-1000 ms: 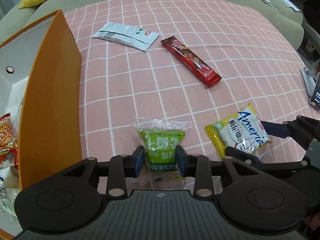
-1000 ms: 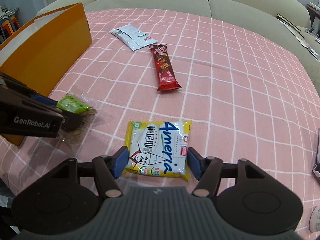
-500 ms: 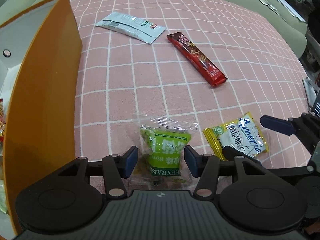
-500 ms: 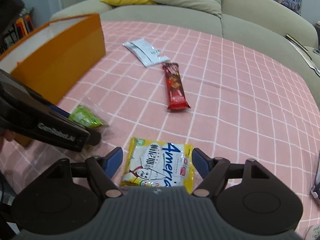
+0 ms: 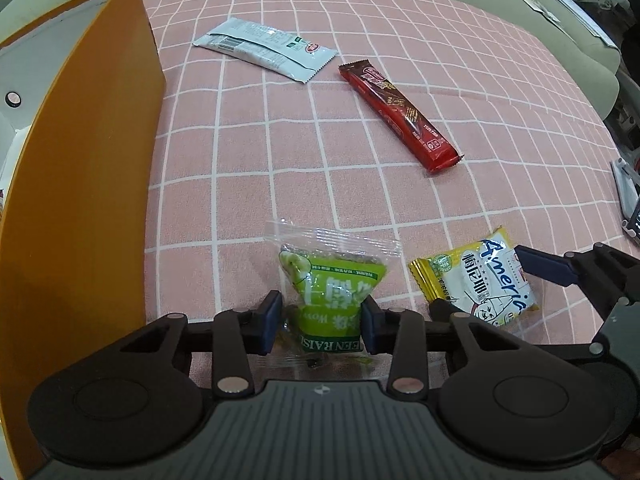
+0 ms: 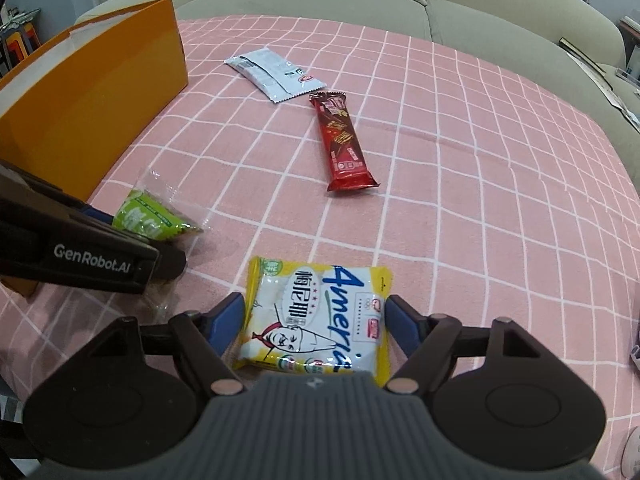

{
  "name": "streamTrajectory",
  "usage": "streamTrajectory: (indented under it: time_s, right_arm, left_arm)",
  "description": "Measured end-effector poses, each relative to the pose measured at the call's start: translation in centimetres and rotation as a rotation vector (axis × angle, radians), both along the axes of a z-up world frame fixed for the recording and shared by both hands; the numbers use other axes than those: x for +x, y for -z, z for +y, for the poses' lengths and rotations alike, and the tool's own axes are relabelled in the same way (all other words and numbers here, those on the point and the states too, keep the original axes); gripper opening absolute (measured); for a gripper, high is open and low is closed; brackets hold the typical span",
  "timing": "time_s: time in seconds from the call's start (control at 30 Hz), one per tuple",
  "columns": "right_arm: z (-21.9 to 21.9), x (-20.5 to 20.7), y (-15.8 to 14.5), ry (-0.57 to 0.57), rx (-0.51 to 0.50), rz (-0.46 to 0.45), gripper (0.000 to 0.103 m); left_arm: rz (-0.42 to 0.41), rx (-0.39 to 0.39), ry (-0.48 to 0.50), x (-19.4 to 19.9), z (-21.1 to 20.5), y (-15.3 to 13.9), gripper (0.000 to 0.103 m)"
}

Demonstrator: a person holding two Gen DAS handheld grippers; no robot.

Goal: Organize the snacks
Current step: 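Lift and carry the green raisin bag and yellow Ameria bag over the box with both tools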

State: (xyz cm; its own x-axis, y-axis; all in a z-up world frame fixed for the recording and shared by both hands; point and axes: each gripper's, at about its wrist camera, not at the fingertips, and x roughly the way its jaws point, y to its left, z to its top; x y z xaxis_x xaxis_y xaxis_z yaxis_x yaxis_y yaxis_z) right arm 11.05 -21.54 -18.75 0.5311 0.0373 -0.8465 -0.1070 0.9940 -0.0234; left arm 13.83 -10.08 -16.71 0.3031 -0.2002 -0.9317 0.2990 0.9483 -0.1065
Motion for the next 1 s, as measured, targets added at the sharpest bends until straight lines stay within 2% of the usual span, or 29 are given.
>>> streamTrajectory:
  time_s: [0.07,0.13,0.2,0.5,0.73,1.0]
  right_arm:
    - [0.0,-0.1,-0.1,-0.004,0.001,-0.004,0.068]
    - [0.0,-0.2,-0.2,-0.009,0.012,-0.009,0.057]
    - [0.0,-0.2,-0.3,-0.011,0.02,-0.005,0.055]
    - [0.4,-0.7,-1.8,-0.01,0.044,-0.034,0.053]
    - [0.5,-1.4,-4.0,0.009,0.057,-0.084,0.053]
    - [2.1,-1.9,-7.5,-0.025,0.081,-0.168,0.053]
  left_arm:
    - [0.0,0.0,-0.001,0.0,0.0,0.0,0.044]
    - [0.0,-0.001,-0.001,0.0,0.0,0.0,0.043]
    - [0.003,-0.002,-0.002,0.0,0.0,0.0,0.042]
    - [-0.037,-0.005,0.006,-1.1,-0.1,-1.5,0.041]
    - [-0.115,-0.033,-0.01,-2.0,0.3,-4.8,0.041]
    - [-0.194,-0.059,-0.041,-2.9,1.9,-8.5,0.041]
